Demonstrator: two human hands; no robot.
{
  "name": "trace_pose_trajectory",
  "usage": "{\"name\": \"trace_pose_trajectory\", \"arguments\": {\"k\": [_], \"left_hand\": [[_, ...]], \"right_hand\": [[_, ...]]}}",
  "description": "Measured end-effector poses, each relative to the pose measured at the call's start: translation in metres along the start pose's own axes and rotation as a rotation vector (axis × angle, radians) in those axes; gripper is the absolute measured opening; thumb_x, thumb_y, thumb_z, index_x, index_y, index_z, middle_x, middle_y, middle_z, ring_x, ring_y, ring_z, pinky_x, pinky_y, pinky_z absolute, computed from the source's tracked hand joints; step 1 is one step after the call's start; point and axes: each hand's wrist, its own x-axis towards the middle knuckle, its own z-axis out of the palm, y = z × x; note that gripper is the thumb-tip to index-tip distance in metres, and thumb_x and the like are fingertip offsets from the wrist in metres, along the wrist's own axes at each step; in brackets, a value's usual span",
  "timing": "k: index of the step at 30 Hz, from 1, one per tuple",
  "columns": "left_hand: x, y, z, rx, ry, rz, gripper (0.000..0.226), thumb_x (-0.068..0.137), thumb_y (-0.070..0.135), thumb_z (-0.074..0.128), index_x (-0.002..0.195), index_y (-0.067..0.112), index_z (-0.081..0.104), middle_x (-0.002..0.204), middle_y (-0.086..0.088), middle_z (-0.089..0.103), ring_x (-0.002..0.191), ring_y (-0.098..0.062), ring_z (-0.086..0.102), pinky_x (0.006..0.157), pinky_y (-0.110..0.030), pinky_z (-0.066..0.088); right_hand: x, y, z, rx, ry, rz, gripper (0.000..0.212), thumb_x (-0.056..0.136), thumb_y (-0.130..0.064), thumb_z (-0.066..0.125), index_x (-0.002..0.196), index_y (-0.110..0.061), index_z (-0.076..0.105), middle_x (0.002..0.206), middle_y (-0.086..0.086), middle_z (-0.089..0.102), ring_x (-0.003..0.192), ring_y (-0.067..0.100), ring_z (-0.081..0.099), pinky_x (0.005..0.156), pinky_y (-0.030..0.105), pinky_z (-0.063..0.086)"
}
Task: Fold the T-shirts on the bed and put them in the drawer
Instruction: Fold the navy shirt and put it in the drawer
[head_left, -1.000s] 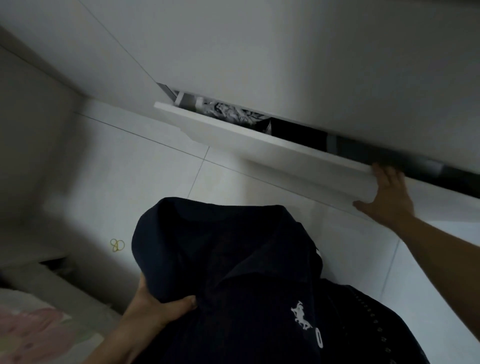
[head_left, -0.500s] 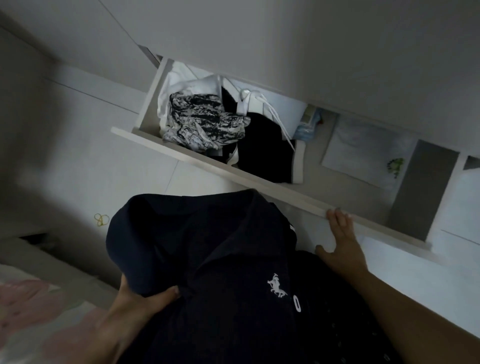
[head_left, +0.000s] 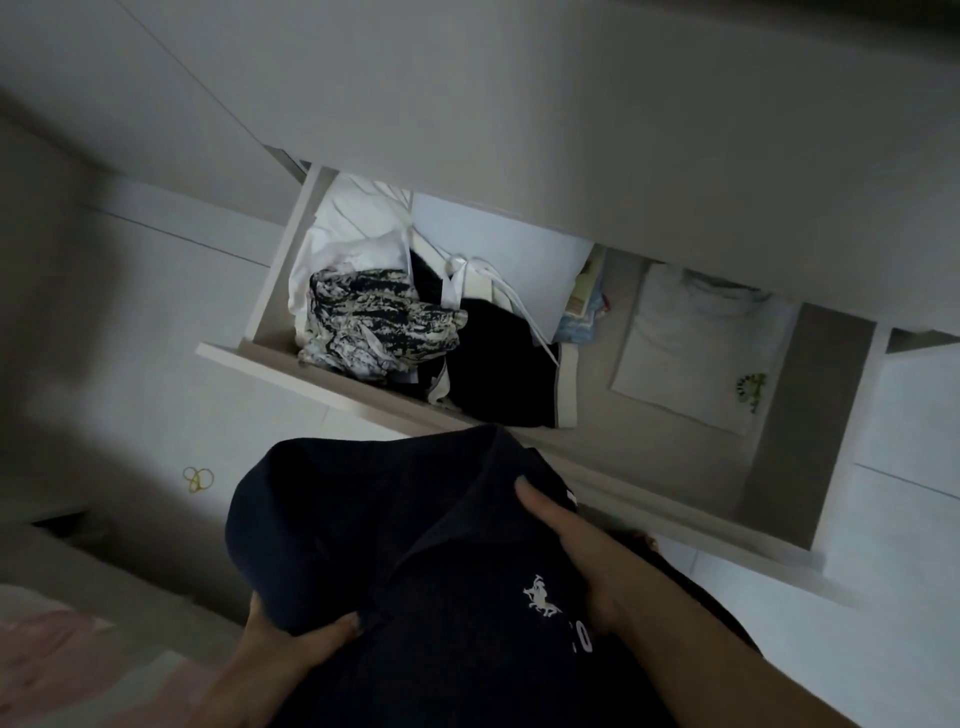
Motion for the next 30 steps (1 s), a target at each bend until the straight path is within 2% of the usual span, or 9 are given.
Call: {"name": "trace_pose_trajectory", "arguments": {"k": [5, 9, 12, 16, 18, 21, 24, 27, 30], "left_hand": [[0.007, 0.002, 0.002, 0.027, 0.035, 0.013, 0.098, 0.056, -0.016, 0.078, 0.14, -0.002, 0.03, 0.141, -0.02, 0.04, 0.123, -0.026, 0.041, 0.09, -0.03, 0.032], [0.005, 0.01, 0.006, 0.013, 0.014, 0.007, 0.09, 0.061, -0.016, 0.076, 0.138, -0.002, 0.032, 0.133, -0.019, 0.046, 0.104, -0.015, 0.043, 0.081, -0.026, 0.036], [0.003, 0.012, 0.008, 0.019, 0.01, -0.021, 0.081, 0.066, -0.014, 0.073, 0.136, -0.001, 0.034, 0.129, -0.019, 0.05, 0.098, -0.013, 0.044, 0.079, -0.028, 0.035], [-0.002, 0.017, 0.011, 0.008, -0.007, -0.003, 0.084, 0.065, -0.002, 0.08, 0.136, 0.001, 0.035, 0.121, -0.013, 0.052, 0.088, -0.008, 0.046, 0.075, -0.024, 0.037], [-0.006, 0.022, 0.012, -0.021, -0.058, 0.018, 0.09, 0.058, 0.013, 0.08, 0.135, 0.003, 0.035, 0.117, -0.008, 0.052, 0.083, -0.006, 0.047, 0.078, -0.027, 0.036], [-0.016, 0.037, 0.016, -0.01, -0.082, 0.049, 0.098, 0.048, 0.018, 0.081, 0.135, 0.008, 0.035, 0.107, -0.001, 0.058, 0.076, 0.004, 0.047, 0.074, -0.024, 0.039], [-0.024, 0.064, 0.026, 0.063, -0.158, 0.124, 0.113, 0.025, 0.034, 0.08, 0.128, 0.018, 0.037, 0.091, 0.017, 0.055, 0.079, 0.006, 0.05, 0.063, -0.016, 0.04], [-0.024, 0.095, 0.057, 0.115, -0.25, 0.224, 0.078, 0.048, 0.013, 0.091, 0.108, 0.03, 0.044, 0.081, 0.018, 0.065, 0.072, 0.007, 0.06, 0.055, -0.008, 0.044], [-0.009, 0.119, 0.116, 0.126, -0.379, 0.324, 0.07, 0.056, 0.008, 0.086, 0.103, 0.039, 0.045, 0.085, 0.026, 0.066, 0.078, 0.014, 0.061, 0.054, -0.002, 0.044]], "right_hand": [[0.019, 0.003, 0.003, -0.01, 0.072, 0.002, 0.088, 0.037, -0.054, 0.09, 0.11, -0.011, 0.064, 0.101, 0.015, 0.072, 0.096, 0.031, 0.068, 0.083, 0.039, 0.053], [0.007, 0.008, 0.001, -0.085, 0.007, -0.02, 0.099, 0.035, -0.054, 0.091, 0.121, -0.016, 0.06, 0.111, 0.008, 0.069, 0.1, 0.026, 0.067, 0.092, 0.04, 0.051], [0.001, 0.016, 0.005, -0.177, 0.19, -0.281, 0.141, 0.026, -0.05, 0.091, 0.144, -0.037, 0.013, 0.121, -0.012, 0.046, 0.102, 0.013, 0.055, 0.09, 0.033, 0.047], [-0.004, 0.029, 0.005, -0.339, 0.264, -0.579, 0.14, 0.045, -0.039, 0.091, 0.138, -0.046, -0.014, 0.105, -0.031, 0.03, 0.092, -0.009, 0.042, 0.077, 0.015, 0.038], [-0.006, 0.032, 0.003, -0.384, 0.25, -0.64, 0.136, 0.053, -0.035, 0.089, 0.138, -0.046, -0.017, 0.107, -0.036, 0.027, 0.094, -0.014, 0.04, 0.073, 0.008, 0.036], [-0.016, 0.033, 0.001, -0.43, 0.261, -0.725, 0.13, 0.057, -0.036, 0.087, 0.137, -0.049, -0.016, 0.124, -0.025, 0.029, 0.101, -0.012, 0.043, 0.084, 0.009, 0.035], [-0.031, 0.029, -0.011, -0.45, 0.269, -0.859, 0.123, 0.059, -0.039, 0.086, 0.126, -0.06, -0.015, 0.119, -0.041, 0.026, 0.097, -0.032, 0.039, 0.075, -0.003, 0.034], [-0.057, 0.014, -0.037, -0.409, 0.367, -0.971, 0.123, 0.054, -0.042, 0.086, 0.126, -0.062, -0.011, 0.111, -0.052, 0.025, 0.096, -0.038, 0.034, 0.07, -0.01, 0.033], [-0.076, -0.009, -0.08, -0.331, 0.506, -1.05, 0.115, 0.047, -0.045, 0.084, 0.118, -0.067, -0.004, 0.111, -0.049, 0.027, 0.091, -0.04, 0.034, 0.065, -0.011, 0.032]]}}
